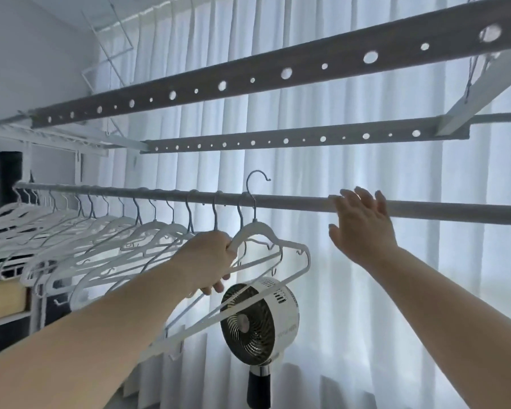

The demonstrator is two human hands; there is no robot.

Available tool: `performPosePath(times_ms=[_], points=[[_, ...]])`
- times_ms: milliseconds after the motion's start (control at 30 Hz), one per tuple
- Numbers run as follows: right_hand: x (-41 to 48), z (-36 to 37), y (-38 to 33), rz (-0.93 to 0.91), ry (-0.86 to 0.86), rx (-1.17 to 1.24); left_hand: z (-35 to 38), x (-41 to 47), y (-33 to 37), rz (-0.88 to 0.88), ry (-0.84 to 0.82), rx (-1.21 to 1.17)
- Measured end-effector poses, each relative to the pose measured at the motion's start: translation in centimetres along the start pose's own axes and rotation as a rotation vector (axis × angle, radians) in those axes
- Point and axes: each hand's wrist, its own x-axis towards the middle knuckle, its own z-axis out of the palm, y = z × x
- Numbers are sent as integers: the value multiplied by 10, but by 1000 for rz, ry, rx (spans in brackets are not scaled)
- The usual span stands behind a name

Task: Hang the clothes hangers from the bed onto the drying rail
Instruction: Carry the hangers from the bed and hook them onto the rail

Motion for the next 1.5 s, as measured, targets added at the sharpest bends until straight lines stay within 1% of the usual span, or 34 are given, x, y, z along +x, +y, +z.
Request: performPosePath(times_ms=[67,133,267,400,533,633,733,800,933,1033,1100,1167,1300,1400,1500], points=[[7,6,6,-3,-55,-66,10,17,10,-31,-14,33],[10,9,9,-35,-44,-104,23,32,17,-56,-32,71],[13,20,17,-91,28,-48,48,49,20,-96,-27,136],[12,29,25,-168,151,-94,59,55,19,-124,-27,146],[7,25,27,-182,80,-18,63,56,17,-160,-4,167],[4,24,25,-187,68,-12,61,52,13,-144,59,202],[1,25,12,-187,112,109,54,38,10,-110,150,254],[0,24,-2,-212,118,170,47,22,6,-75,218,215],[-5,14,-45,-283,132,311,20,-26,-4,55,388,173],[-15,-2,-95,-373,121,432,-7,-76,-21,52,454,157],[-26,-18,-137,-432,73,537,-25,-115,-42,-5,476,180],[-41,-36,-184,-488,-8,642,-43,-162,-70,-106,493,187],[-99,-81,-288,-618,-139,774,-78,-282,-132,-405,530,192],[-169,-112,-368,-789,-259,777,-100,-396,-174,-668,552,153],[-248,-136,-444,-1016,-361,706,-122,-519,-206,-917,644,196]])
